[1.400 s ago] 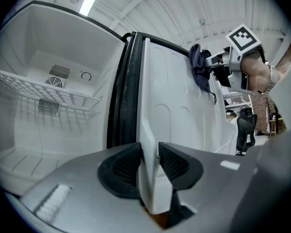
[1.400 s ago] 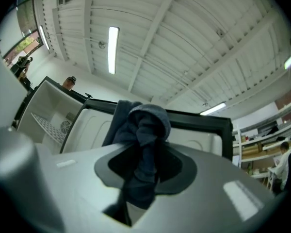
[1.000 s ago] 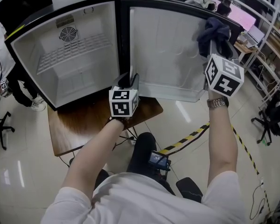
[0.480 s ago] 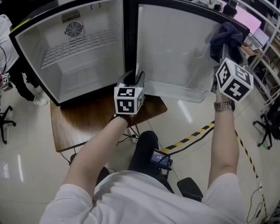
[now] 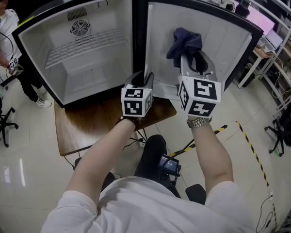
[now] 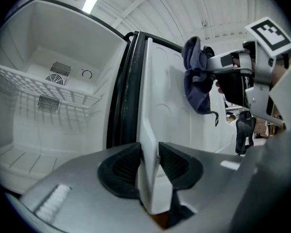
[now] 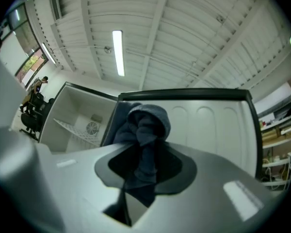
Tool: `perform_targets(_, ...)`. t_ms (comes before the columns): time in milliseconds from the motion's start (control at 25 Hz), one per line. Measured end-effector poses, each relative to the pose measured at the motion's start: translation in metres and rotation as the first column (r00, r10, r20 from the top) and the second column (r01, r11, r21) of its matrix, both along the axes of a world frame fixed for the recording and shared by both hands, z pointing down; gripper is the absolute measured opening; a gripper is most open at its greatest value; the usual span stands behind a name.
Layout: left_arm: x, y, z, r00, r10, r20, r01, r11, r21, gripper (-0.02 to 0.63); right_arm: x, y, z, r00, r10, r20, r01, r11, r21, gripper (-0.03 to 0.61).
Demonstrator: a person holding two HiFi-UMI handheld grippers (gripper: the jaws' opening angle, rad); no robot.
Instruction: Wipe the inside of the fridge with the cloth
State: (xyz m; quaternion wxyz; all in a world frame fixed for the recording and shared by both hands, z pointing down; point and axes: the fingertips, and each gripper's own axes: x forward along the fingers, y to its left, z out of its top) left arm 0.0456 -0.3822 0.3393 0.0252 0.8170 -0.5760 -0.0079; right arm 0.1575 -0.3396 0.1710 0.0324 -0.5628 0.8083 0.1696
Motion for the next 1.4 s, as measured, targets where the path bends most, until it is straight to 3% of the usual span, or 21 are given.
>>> perform_targets(360, 0.0, 0.001, -0.003, 1.0, 0.022, -0.011, -0.021, 1.0, 0.011, 0.126, -0.079, -0.015, 0.037, 0.992, -0.122, -0.038, 0.118, 0.989, -0.086, 0.103)
perform_targets(600, 0.002, 0.004, 0.001, 0.999, 0.041, -0.01, -0.041, 0.999, -0.009, 0.127, -0.091, -0.031, 0.049, 0.99, -0.128, -0.053, 0.121, 0.985, -0.119, 0.103)
perform_targets(1400, -0.004, 0.001, 0.002, 1.0, 0.014, -0.013, -0.014, 1.0, 0.011, 0.126, 0.026, -0.032, 0.055, 0.994, 0.1, -0.054, -0.103, 0.993, -0.065, 0.103)
